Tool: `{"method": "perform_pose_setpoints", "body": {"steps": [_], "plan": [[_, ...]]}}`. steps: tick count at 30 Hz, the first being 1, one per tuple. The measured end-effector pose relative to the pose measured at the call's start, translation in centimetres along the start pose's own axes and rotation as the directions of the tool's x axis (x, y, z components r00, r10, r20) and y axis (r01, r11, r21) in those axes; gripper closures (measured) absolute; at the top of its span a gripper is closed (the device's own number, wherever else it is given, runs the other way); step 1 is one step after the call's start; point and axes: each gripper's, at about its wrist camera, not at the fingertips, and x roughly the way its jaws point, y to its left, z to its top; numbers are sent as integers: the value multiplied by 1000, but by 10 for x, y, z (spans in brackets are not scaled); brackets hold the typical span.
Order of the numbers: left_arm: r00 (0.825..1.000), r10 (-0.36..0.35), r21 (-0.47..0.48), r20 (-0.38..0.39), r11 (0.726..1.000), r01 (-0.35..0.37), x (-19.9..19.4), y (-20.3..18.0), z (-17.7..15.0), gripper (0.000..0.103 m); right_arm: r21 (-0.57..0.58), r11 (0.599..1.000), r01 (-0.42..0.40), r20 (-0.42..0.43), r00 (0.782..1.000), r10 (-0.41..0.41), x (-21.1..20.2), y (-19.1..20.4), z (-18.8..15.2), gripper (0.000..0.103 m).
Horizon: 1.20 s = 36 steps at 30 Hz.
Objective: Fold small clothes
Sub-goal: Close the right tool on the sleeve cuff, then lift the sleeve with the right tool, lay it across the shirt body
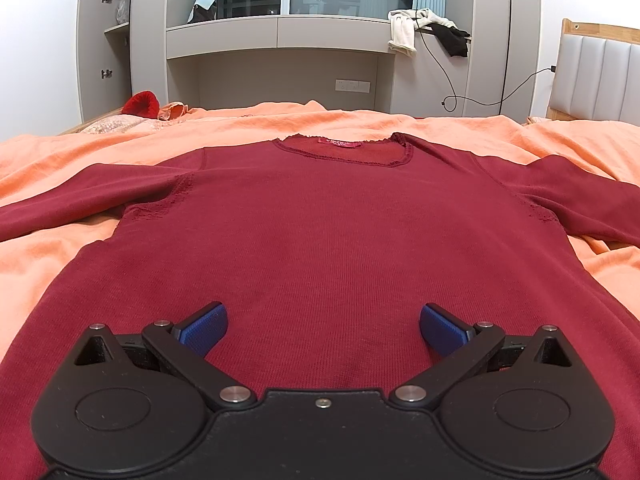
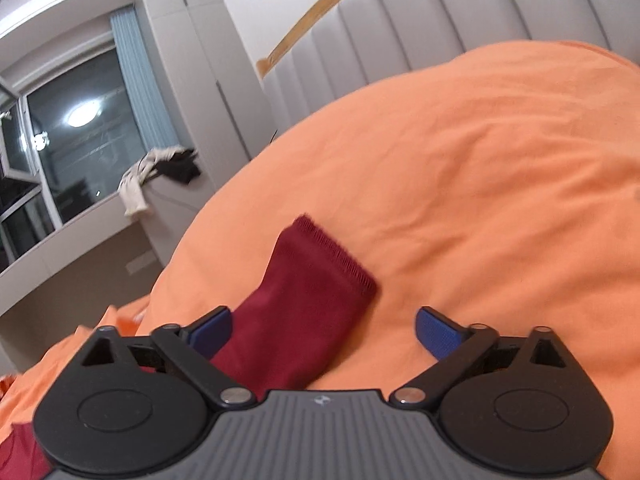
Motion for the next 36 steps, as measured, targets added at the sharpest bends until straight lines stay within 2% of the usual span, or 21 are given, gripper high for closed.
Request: {"method": "perform_pose_setpoints", "body": {"steps": [2, 3, 4, 5, 6, 7, 9, 15, 21, 24, 30, 36], "plan": [[1000, 0, 0, 0, 1000, 0, 0, 0, 0, 0, 12, 1000, 13, 2, 1000, -13, 9, -4, 0, 23], [1000, 0, 0, 0, 1000, 0, 0, 0, 0, 0, 20, 1000, 19, 5, 1000, -19, 11, -7, 0, 32], [1000, 0, 0, 0, 1000, 0, 0, 0, 0, 0, 24, 999, 27, 4, 1000, -27, 13, -8, 0, 46], [1000, 0, 0, 0, 1000, 0, 0, 0, 0, 0, 25, 999, 36, -2, 999, -36, 15, -8, -1, 55], [1000, 0, 0, 0, 1000, 0, 0, 0, 0, 0, 25, 999, 42, -9, 999, -42, 17, -9, -2, 74], [1000, 0, 0, 0, 1000, 0, 0, 0, 0, 0, 25, 999, 41, -15, 999, -41, 19, -9, -3, 85], [1000, 0, 0, 0, 1000, 0, 0, 0, 0, 0, 22, 999, 29, -18, 999, -29, 21, -7, -4, 90], [1000, 4, 1, 7, 1000, -4, -2, 0, 1, 0, -74, 997, -12, 39, 999, 15, -1, 23, 1, 92], [1000, -15, -51, 18, 999, 16, -11, 10, 13, 1, -186, 974, -127, 87, 986, 145, -36, 80, 9, 92], [999, 1, -68, 33, 998, 2, -17, 15, 22, 1, -271, 943, -194, 81, 971, 223, -54, 122, 7, 92], [992, 94, -28, 82, 995, -92, -32, 30, 36, 1, -422, 833, -356, 13, 917, 399, -87, 229, -7, 92], [979, 181, -158, 92, 974, -165, -47, 72, 51, 1, -490, 701, -518, -101, 833, 545, -120, 321, -43, 92]]}}
